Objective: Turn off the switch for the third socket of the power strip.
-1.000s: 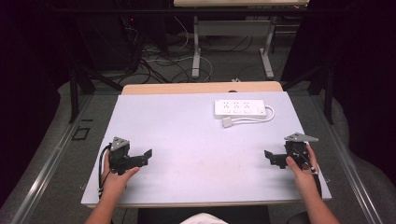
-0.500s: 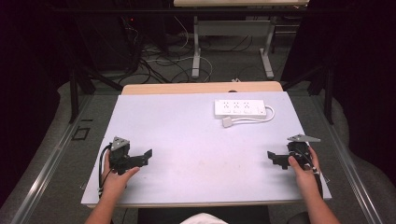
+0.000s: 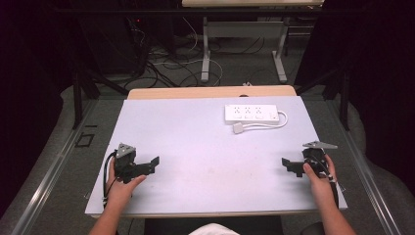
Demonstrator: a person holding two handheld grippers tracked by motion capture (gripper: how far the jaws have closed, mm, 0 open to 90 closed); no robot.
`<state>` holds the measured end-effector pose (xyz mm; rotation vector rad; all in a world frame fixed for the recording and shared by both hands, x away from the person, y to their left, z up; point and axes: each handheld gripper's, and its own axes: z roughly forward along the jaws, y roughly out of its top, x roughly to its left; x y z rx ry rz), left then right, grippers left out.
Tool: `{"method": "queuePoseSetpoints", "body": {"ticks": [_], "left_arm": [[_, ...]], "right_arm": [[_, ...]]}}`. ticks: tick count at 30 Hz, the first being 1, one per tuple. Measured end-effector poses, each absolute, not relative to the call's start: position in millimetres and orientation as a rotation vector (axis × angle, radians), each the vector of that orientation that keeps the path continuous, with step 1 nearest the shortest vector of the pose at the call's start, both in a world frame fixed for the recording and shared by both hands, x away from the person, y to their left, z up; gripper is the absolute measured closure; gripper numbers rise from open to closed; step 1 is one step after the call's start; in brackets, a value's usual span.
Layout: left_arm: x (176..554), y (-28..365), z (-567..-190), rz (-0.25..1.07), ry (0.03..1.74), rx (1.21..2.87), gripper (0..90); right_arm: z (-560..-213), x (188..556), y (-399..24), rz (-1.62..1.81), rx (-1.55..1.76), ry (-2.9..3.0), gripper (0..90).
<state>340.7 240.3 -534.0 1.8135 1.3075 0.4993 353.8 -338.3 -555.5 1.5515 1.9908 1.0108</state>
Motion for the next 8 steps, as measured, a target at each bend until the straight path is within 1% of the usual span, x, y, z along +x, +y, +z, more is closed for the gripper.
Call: {"method": "queuePoseSetpoints", "body": {"ticks": [8], "left_arm": [[341.0,241.9,-534.2,0.499,1.312,1.807,1.9]], "right_arm": [[-555.1,353.0,-338.2,1.012,1.544,1.99,0.1]]}}
